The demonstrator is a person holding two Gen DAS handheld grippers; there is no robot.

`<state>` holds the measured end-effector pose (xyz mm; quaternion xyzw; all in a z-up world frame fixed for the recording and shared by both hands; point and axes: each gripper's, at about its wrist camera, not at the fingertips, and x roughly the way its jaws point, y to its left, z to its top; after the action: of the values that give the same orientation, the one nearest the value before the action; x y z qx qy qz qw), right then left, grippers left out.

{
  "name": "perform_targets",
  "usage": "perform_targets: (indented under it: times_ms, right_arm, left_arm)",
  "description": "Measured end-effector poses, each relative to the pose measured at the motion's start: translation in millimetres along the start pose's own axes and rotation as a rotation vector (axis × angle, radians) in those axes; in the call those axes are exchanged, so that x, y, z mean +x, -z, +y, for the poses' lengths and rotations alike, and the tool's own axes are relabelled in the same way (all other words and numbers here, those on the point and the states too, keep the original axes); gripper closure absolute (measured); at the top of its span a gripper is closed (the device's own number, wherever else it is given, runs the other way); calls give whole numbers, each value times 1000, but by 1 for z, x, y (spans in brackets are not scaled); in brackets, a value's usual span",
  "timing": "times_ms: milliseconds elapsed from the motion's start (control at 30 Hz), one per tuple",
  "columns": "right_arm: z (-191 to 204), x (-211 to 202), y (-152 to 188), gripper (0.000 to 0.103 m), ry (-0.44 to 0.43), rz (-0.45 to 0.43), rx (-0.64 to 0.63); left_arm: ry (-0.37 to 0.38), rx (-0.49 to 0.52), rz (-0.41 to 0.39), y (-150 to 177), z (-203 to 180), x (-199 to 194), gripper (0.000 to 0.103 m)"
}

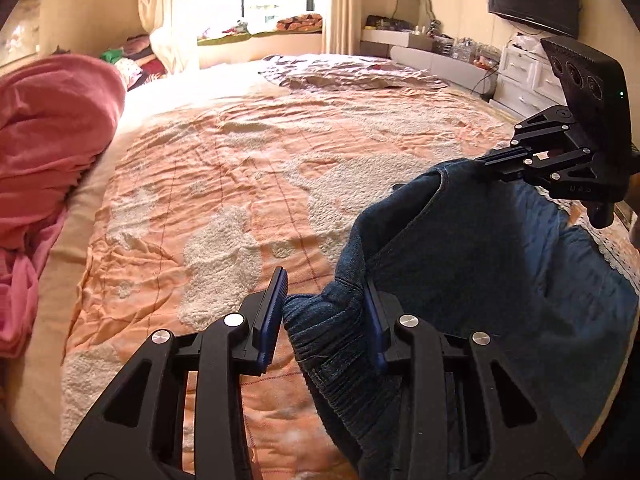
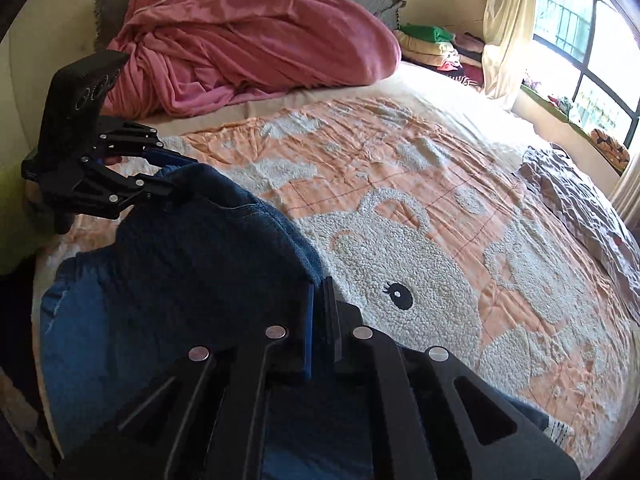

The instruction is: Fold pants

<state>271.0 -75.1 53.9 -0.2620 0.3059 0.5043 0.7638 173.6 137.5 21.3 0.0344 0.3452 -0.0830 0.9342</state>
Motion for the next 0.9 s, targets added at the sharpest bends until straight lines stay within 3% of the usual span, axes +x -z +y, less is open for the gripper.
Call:
perform_targets:
  times_ms: [300, 500, 667, 767, 900]
  right_arm:
    - [78, -79, 59, 100, -55, -93, 43]
    - [138, -82, 112, 100, -116, -9, 50]
    - [174, -58, 143, 99, -137, 81, 69]
    - [175, -64, 140, 99, -140, 41, 134]
    - [173, -70, 127, 99, -174, -30, 192]
  left_arm:
    - [65, 162, -118, 47, -55, -82, 75]
    - [37, 260, -44, 94, -85, -95, 73]
    - [47, 262, 18, 118, -95, -94, 72]
    - [-8, 241, 28, 118, -93, -97, 72]
    - [-51, 167, -36, 101, -79, -109, 72]
